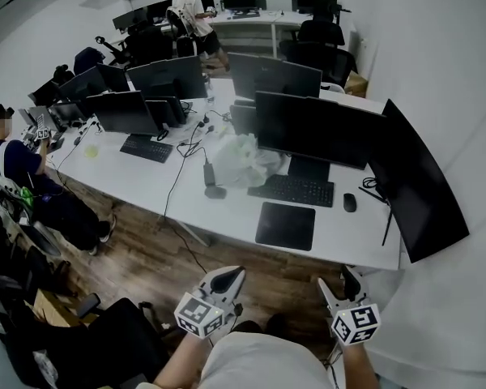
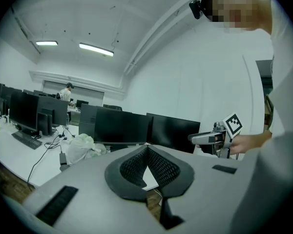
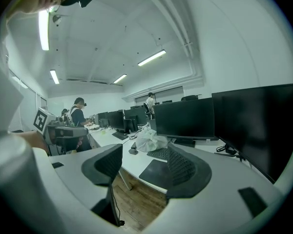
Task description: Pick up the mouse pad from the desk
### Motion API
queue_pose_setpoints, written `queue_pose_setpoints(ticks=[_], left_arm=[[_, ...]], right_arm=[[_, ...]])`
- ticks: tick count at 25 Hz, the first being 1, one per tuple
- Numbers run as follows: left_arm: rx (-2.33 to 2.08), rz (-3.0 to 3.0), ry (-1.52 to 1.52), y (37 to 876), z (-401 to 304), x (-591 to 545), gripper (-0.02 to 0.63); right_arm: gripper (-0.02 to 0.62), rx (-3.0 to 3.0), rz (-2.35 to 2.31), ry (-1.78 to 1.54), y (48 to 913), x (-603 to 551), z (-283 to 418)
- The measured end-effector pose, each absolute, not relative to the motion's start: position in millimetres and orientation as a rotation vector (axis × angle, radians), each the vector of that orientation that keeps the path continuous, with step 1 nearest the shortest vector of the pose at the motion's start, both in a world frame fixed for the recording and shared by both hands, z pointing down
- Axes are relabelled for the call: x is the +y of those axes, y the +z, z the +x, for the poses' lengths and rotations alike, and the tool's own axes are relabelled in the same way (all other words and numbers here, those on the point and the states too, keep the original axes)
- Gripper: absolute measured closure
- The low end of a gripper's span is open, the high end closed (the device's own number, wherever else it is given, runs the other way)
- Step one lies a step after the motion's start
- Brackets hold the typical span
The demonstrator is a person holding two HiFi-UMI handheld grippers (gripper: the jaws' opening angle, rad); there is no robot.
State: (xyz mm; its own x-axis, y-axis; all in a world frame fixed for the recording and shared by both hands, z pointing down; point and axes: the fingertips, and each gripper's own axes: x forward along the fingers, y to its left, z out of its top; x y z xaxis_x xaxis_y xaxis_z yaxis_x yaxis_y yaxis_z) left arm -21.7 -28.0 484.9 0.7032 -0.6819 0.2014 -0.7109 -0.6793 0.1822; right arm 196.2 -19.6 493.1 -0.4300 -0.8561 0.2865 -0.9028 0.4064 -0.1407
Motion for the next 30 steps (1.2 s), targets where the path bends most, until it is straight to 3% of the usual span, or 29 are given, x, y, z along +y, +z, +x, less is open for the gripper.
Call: queue_pose_setpoints(ticks=[30], left_arm=[[-0.779, 2.640, 0.384, 614.4, 0.8, -215.2, 0.591]], right_arm=[[0.293, -2.149, 1.604, 0.712, 635.5, -179.4, 193.6]])
